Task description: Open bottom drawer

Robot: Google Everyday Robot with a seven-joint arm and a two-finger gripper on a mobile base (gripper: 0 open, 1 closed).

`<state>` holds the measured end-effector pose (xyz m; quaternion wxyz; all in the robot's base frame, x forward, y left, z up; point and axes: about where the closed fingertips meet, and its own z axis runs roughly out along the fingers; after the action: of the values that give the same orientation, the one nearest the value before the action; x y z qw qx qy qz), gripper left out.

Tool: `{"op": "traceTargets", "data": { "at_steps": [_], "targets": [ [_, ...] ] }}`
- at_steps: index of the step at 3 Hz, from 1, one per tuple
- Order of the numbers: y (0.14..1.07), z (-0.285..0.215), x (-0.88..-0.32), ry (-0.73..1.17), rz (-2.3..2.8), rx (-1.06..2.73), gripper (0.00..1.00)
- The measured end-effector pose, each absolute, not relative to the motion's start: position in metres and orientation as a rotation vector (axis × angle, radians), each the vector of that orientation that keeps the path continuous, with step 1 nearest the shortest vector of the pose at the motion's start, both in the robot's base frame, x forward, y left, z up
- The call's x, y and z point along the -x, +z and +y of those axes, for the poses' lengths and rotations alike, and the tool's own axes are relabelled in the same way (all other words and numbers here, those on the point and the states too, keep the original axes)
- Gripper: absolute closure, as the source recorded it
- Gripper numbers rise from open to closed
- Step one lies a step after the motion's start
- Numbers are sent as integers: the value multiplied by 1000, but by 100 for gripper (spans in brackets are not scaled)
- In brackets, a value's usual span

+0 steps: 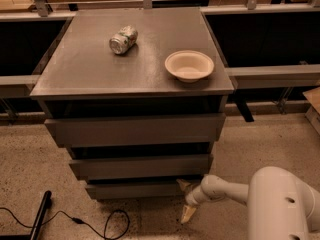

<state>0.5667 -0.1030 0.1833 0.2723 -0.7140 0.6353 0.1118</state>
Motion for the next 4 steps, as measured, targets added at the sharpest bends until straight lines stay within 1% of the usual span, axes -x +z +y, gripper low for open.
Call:
{"op": "traceTargets", "data": {
  "at_steps": [1, 3, 4],
  "targets": [
    [183, -103, -567, 301, 1710, 1922, 0],
    [181, -94, -578, 242, 1689, 1974, 0],
    [175, -102, -584, 234, 1704, 1960, 26]
  ]
}}
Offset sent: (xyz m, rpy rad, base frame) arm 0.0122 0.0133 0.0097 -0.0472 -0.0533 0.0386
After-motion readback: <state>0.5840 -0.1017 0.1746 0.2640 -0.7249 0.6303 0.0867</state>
